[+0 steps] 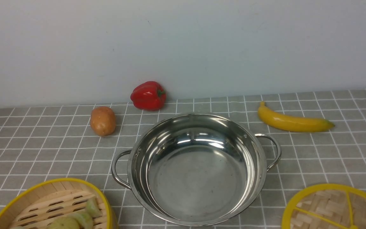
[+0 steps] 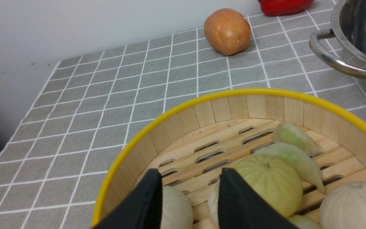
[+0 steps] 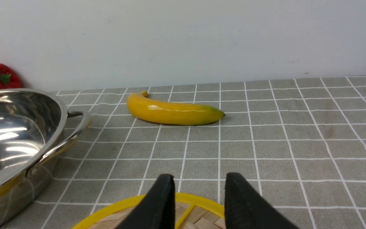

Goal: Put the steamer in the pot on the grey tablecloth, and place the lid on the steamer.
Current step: 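Grasp the rim of the steamer basket holding the buns with the left gripper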

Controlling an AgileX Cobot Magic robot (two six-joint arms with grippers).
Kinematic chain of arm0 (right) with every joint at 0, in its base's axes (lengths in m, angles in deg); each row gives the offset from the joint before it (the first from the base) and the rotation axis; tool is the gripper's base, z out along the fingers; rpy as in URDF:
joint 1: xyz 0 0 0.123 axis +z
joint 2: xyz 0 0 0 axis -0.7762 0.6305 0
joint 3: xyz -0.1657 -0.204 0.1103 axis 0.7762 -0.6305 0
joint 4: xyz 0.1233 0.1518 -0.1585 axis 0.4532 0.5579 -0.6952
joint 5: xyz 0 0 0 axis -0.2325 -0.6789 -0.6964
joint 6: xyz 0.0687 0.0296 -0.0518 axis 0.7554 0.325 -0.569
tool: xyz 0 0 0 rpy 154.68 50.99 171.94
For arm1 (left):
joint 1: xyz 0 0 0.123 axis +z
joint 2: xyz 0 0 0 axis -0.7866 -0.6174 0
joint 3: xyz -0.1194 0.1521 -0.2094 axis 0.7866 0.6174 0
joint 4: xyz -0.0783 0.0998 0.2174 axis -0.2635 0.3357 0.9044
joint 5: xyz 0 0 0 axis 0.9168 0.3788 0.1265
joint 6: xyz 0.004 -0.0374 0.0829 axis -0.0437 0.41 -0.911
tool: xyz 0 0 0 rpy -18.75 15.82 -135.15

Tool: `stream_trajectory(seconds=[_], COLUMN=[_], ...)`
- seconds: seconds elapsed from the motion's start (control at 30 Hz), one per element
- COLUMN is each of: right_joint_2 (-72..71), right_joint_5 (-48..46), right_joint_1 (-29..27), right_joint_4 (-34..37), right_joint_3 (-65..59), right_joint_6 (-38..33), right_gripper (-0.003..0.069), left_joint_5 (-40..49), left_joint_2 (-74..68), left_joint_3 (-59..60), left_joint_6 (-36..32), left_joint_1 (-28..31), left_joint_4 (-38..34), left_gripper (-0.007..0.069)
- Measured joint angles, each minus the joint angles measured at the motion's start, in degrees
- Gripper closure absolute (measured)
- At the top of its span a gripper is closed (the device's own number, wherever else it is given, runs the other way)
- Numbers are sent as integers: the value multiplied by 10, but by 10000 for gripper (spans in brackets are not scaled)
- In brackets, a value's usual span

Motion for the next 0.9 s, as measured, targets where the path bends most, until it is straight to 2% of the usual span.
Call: stream_trajectory(seconds=[0.73, 0.9], right_joint_2=[0, 0], right_joint_5=[0, 0], right_joint_1=[0, 0], right_joint_4=[0, 0], right_joint_3=[0, 0], right_joint_6=[0, 0], right_gripper=[416, 416], left_joint_5=[-1, -52], left_joint_2=[0, 0], left_joint_3=[0, 1], left_joint_6=[0, 8], left_joint_1=[0, 0], left_joint_4=[16, 7], left_gripper=[382, 382])
